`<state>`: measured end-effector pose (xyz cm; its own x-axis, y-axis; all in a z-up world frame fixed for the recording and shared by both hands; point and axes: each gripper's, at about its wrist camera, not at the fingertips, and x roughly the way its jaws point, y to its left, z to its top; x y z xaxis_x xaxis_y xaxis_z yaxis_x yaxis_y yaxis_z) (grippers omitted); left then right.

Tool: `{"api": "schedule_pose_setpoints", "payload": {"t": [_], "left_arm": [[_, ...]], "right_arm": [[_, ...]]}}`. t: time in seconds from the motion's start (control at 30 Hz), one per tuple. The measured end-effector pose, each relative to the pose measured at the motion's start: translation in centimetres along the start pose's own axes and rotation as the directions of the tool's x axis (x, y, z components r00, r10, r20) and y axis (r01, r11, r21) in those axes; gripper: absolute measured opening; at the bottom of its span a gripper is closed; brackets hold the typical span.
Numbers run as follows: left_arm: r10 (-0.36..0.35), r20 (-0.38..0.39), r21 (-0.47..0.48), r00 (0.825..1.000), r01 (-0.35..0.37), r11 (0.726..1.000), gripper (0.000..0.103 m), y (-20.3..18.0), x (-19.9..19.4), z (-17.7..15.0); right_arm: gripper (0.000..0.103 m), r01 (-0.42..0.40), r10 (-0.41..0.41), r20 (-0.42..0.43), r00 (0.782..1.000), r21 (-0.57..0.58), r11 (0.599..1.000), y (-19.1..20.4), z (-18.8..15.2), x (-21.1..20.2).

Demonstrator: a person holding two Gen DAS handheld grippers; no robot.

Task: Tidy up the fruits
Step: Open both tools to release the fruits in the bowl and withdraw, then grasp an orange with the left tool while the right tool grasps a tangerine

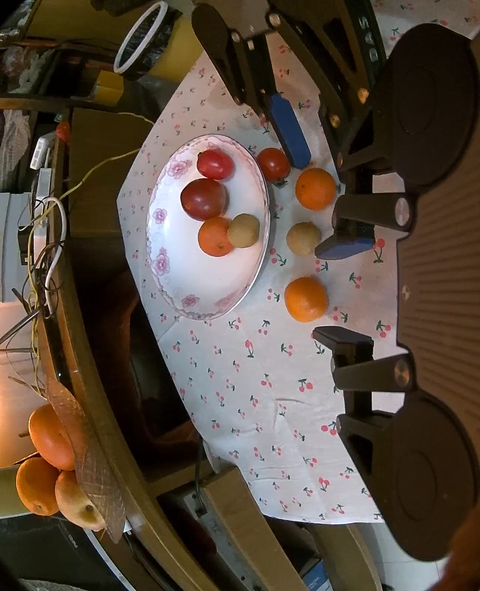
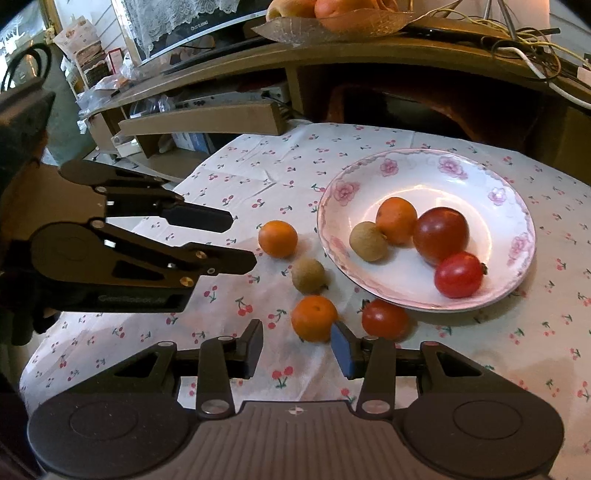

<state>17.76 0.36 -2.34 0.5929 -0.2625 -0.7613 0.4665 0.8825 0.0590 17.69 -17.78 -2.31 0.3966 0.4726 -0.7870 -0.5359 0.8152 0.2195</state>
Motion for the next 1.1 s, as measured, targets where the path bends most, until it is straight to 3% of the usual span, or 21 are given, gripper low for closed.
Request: {"api": "schedule_pose_setpoints", "payload": {"t": [0.17,0.67,0.8,0.87,1.1], "left_arm": [[-0.008,-0.002,-0.008,1.000,0.008,1.000,0.046,0.3,0.6,-0.2],[-0.020,-0.002,-0.079,1.000,0.020,0.997,0.046,1.1,5.0,0.3],[-0.008,0.002,-0.092,1.000,0.008,0.996,0.045,1.1,5.2,0.6],[0.002,-0.005,-0.075,1.000,-0.002,0.997,0.041,0.7,5.0,0.6],[0.017,-0.046,-0.049,0.999,-0.020,0.999,0.039,0.2,3.1,-0.6]], "right_arm": [[0.045,0.048,-0.048,0.011,0.999,-0.009,0.999,0.2,0.1,0.9],[0.040,0.065,-0.065,0.002,0.998,-0.012,0.998,0.1,0.3,2.1],[0.037,0.064,-0.064,0.005,0.998,-0.007,0.998,0.1,0.6,2.3],[0.030,0.052,-0.052,-0.002,0.999,-0.001,0.999,0.1,0.6,2.3],[0.029,0.056,-0.056,-0.023,0.998,-0.009,0.998,0.2,0.0,1.1]]}}
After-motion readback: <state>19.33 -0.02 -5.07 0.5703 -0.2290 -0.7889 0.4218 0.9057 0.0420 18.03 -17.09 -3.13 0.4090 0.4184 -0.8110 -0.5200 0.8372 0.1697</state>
